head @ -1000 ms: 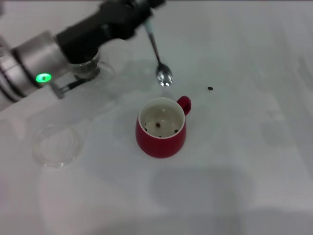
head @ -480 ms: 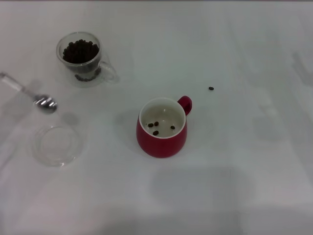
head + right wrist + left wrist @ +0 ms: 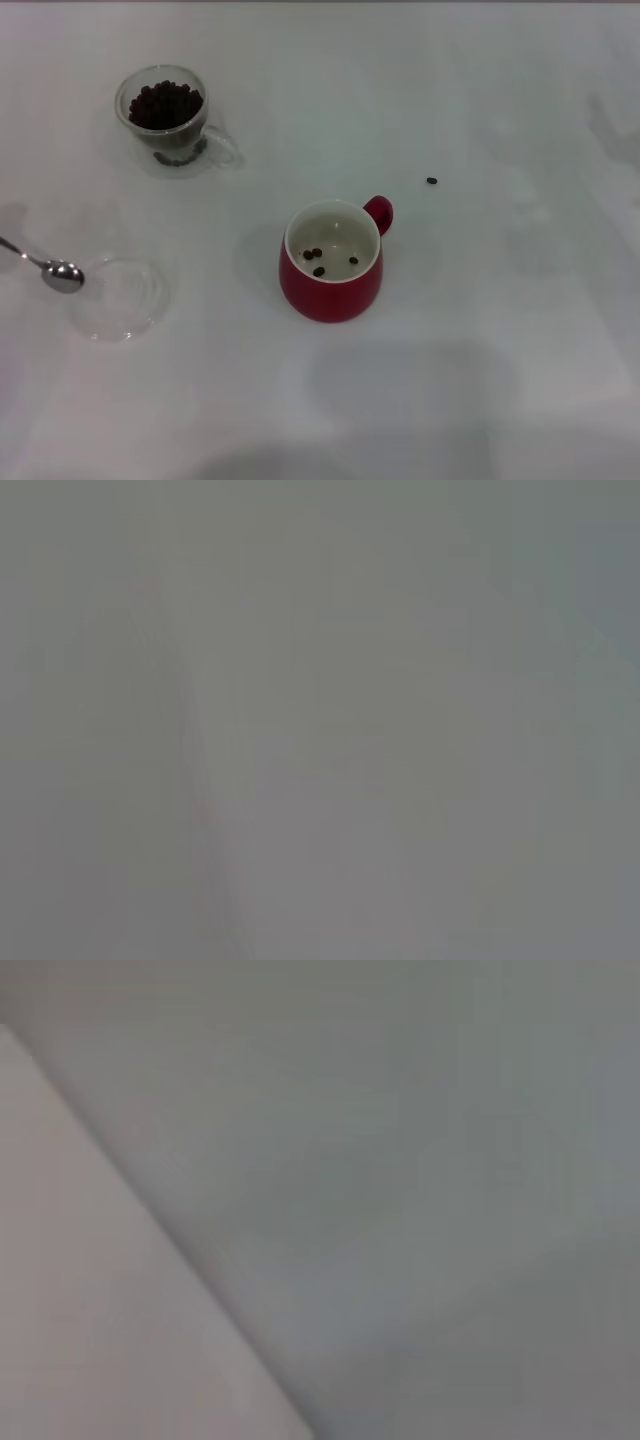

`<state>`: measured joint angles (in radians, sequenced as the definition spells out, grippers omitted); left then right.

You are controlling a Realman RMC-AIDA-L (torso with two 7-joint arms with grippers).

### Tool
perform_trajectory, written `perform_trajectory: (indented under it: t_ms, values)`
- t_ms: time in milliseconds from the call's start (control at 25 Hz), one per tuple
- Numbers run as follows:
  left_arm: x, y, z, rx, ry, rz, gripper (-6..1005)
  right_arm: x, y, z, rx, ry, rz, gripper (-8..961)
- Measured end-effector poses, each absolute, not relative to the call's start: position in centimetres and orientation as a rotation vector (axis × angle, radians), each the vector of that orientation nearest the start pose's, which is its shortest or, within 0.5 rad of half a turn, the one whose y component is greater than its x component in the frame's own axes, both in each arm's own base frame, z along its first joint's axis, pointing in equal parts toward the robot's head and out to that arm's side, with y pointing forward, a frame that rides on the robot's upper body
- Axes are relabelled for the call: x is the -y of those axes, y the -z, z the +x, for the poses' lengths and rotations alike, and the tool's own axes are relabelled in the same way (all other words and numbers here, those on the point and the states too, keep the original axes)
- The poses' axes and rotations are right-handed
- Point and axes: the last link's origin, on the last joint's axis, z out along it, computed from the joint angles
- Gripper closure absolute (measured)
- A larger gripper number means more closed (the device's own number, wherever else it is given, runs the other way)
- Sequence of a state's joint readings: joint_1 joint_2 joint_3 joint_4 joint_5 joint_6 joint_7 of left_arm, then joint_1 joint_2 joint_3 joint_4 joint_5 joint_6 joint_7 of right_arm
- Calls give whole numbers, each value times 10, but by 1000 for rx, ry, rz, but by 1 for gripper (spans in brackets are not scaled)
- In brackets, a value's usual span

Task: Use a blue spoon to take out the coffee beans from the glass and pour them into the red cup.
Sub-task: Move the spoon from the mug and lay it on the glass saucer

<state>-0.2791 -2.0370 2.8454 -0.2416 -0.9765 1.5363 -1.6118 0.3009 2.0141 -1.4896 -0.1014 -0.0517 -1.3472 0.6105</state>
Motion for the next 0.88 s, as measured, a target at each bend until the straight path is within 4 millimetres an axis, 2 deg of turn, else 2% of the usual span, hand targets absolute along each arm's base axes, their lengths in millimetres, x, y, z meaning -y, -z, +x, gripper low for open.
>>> perform_trajectory:
  t_ms: [440, 880]
  values:
    - [-274, 5, -369, 1579, 1168, -1664, 861, -285, -39, 370, -705, -946, -1524, 96]
    - [-278, 26, -353, 1510, 1113, -1822, 848, -282, -41, 373, -715, -945, -1508, 97]
